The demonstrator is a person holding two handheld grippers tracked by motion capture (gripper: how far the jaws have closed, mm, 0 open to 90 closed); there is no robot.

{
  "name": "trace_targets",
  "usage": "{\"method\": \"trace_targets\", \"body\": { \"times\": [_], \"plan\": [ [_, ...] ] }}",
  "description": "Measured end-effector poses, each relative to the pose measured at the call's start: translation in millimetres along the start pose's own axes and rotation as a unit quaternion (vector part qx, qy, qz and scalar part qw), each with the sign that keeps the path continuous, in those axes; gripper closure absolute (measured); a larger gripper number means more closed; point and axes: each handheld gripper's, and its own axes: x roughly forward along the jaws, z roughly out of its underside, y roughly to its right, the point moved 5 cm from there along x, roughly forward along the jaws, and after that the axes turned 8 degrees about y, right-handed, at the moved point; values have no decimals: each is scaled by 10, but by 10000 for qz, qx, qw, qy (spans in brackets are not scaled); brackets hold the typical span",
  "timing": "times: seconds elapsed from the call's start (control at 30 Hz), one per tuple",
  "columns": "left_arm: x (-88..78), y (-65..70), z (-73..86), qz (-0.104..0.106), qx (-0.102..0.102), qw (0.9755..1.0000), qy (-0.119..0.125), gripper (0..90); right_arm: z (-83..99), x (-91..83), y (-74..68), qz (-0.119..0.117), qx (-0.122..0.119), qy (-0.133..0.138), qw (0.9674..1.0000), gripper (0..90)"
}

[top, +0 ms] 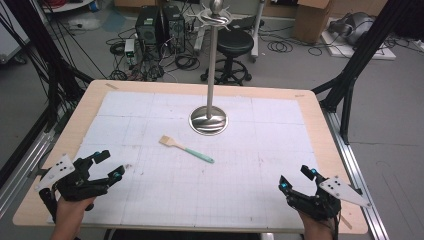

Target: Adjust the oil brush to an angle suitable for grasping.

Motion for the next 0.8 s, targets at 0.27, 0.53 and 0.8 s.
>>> {"method": "trace_targets", "body": {
  "times": [0.27,0.53,0.8],
  "plan": [
    [1,-25,15,-43,-54,10000,-12,195,33,25,-1,-21,120,-53,9999,189],
    [-9,-23,36,-24,-17,10000,-88,195,17,171,-105,-123,118,-174,9997,188],
    [-6,-56,63,-61,-61,9998,-156,196,-1,464,-248,-448,89,-305,9985,248]
  ]
}}
